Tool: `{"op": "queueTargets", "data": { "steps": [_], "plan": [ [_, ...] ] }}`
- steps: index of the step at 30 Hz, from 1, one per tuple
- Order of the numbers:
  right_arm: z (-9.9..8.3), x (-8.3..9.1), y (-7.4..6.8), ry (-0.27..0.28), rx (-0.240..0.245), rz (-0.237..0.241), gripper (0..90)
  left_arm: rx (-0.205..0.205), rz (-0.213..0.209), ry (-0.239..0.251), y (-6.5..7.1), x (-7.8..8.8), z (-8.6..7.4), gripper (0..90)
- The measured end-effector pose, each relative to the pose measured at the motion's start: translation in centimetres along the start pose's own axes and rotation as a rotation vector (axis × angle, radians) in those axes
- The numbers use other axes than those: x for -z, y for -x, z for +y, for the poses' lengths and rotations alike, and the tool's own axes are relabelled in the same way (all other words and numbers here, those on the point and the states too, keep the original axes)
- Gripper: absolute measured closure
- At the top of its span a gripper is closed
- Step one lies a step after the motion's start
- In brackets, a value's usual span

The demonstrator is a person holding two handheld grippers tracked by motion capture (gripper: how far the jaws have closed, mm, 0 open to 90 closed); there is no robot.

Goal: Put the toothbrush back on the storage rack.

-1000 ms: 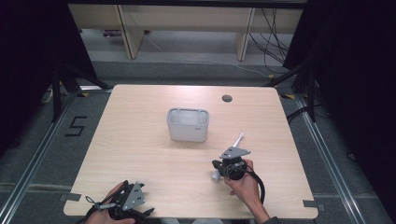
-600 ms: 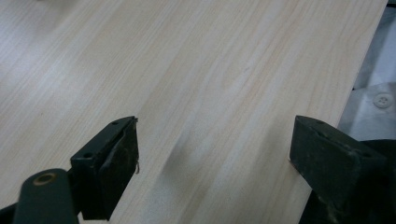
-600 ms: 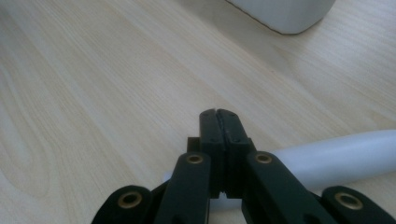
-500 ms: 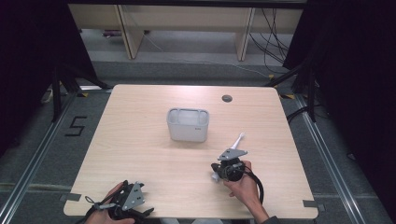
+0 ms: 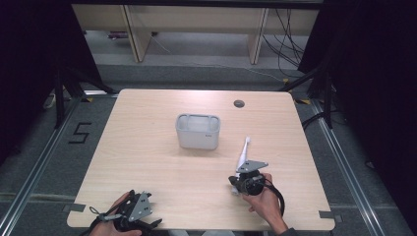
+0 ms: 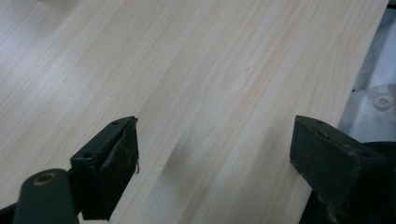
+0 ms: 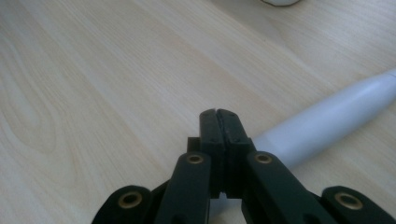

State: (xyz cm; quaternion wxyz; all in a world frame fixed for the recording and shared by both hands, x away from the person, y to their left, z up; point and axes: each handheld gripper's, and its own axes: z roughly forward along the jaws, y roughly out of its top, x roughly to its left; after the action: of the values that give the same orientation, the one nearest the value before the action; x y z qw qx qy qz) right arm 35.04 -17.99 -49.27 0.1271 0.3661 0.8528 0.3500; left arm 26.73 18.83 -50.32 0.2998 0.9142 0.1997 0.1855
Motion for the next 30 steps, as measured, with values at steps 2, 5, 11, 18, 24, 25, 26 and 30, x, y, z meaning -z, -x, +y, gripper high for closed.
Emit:
{"op": "queueTargets", "data": {
  "steps": [2, 5, 11, 18, 24, 25, 26, 30],
  "plan": [
    [-0.3, 0.3, 0.2, 0.007, 0.015, 0.007, 89.9, -0.001, -0.002, -0.001, 0.0, 0.0, 0.0, 15.3],
    [-0.6, 0.7, 0.4, -0.004, -0.002, 0.007, 89.9, 0.005, -0.001, -0.004, 0.0, 0.0, 0.0, 15.3],
    [-1.1, 1.3, 0.7, -0.031, -0.035, 0.002, 89.9, 0.004, -0.001, -0.004, 0.0, 0.1, 0.0, 15.3],
    [-2.2, 2.2, 1.5, -0.028, -0.084, -0.013, 89.9, 0.0, -0.002, -0.003, 0.0, 0.0, 0.0, 15.3],
    [-2.9, 3.0, 2.6, -0.044, -0.088, -0.026, 89.9, 0.001, -0.002, -0.003, 0.0, 0.0, 0.0, 15.3],
    [-3.0, 3.1, 2.7, -0.043, -0.097, -0.025, 89.9, 0.0, -0.003, -0.006, 0.0, 0.0, 0.0, 15.3],
    [-3.1, 3.1, 3.1, -0.037, -0.078, -0.03, 89.9, 0.001, -0.003, -0.009, 0.0, 0.0, 0.0, 15.3],
    [-3.5, 3.5, 3.4, -0.04, -0.125, -0.04, 89.9, 0.002, -0.004, -0.006, 0.1, 0.0, 0.0, 15.3]
  ]
}}
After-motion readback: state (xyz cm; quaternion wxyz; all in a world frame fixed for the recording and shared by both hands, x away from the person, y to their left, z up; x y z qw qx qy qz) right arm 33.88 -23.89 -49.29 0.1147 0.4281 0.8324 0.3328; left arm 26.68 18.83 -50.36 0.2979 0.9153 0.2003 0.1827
